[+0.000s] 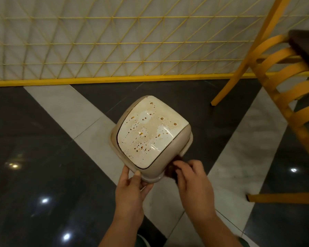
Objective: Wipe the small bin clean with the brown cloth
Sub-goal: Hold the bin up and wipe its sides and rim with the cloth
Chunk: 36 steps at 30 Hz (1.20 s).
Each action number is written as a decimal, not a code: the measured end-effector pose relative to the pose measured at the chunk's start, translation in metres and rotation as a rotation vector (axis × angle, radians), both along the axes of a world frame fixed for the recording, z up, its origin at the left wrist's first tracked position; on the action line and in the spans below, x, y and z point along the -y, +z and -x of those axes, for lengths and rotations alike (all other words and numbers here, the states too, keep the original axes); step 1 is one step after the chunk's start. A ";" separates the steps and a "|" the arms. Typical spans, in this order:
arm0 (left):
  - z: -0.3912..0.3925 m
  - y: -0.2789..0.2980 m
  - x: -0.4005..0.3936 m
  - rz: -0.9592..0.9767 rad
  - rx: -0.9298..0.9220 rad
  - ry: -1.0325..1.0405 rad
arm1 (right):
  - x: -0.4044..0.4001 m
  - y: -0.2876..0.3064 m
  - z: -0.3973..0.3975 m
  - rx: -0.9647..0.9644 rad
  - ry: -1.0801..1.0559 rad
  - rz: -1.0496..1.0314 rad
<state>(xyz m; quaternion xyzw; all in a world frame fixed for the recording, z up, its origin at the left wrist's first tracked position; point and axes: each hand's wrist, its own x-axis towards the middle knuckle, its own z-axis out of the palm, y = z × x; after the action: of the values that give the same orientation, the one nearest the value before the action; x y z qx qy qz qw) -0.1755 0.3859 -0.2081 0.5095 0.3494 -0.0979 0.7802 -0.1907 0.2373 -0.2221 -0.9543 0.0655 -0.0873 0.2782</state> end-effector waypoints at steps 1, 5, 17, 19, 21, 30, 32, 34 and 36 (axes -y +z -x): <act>-0.001 0.000 0.000 0.004 0.003 0.004 | -0.011 0.000 0.006 -0.001 0.047 0.010; -0.003 -0.001 0.000 0.018 0.014 0.015 | -0.015 0.002 0.015 -0.021 0.192 0.041; 0.000 0.000 0.003 0.025 -0.008 0.045 | -0.012 -0.005 0.019 -0.017 0.302 0.001; 0.001 0.000 0.003 0.023 0.000 0.034 | 0.000 -0.006 0.007 0.020 0.195 0.050; 0.001 0.001 0.003 0.022 -0.003 0.037 | 0.008 -0.004 -0.004 0.023 0.052 0.036; 0.000 0.000 0.003 -0.004 -0.008 0.029 | -0.019 -0.004 0.017 0.015 0.237 0.057; 0.001 0.001 0.002 0.000 -0.003 0.029 | -0.003 -0.006 0.005 0.028 0.173 0.051; 0.000 0.000 0.000 0.003 -0.009 0.032 | 0.014 -0.005 -0.013 0.027 0.056 0.042; -0.003 -0.001 -0.005 0.008 -0.006 0.023 | 0.027 -0.002 -0.032 -0.004 -0.032 0.026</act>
<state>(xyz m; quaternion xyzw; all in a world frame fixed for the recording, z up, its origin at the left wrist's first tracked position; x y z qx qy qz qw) -0.1730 0.3908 -0.2087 0.5022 0.3571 -0.0917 0.7822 -0.1588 0.2104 -0.2242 -0.9569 0.0801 -0.0905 0.2640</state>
